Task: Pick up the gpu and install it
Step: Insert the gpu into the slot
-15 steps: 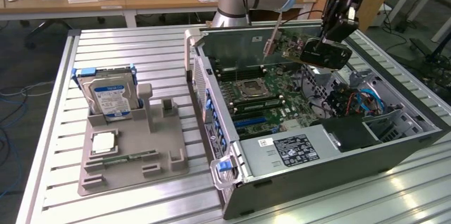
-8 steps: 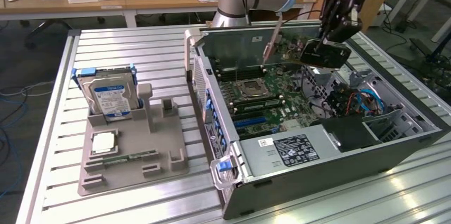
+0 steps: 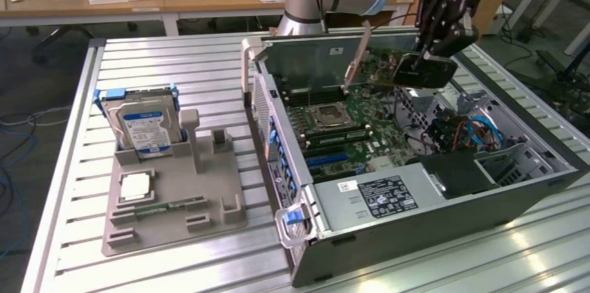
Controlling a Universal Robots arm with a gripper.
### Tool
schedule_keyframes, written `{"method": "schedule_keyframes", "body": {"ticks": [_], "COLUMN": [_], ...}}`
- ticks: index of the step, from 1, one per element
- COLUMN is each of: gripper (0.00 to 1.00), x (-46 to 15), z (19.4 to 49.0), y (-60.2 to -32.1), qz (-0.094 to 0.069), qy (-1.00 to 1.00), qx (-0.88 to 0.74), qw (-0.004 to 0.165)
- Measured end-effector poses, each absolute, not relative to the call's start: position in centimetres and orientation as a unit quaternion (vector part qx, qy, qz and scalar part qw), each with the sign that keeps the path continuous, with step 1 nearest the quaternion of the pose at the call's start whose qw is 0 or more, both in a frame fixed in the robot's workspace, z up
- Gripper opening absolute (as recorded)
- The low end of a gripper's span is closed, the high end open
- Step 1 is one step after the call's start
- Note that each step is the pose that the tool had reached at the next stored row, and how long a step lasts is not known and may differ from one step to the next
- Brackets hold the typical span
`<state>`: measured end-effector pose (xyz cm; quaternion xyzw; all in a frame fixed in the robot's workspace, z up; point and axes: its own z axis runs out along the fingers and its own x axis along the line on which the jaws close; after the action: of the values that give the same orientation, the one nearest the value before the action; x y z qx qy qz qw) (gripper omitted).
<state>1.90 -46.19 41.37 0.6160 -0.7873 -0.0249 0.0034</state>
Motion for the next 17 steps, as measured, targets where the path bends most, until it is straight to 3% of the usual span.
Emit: {"method": "schedule_keyframes", "body": {"ticks": [10, 17], "gripper": [0.27, 0.27], "x": [1.90, 1.88], "z": [41.24, 40.85], "y": [-46.12, -45.93], "qz": [-0.024, -0.015], "qy": [-0.752, -0.732], "qx": [0.659, 0.681], "qw": [0.004, -0.005]}}
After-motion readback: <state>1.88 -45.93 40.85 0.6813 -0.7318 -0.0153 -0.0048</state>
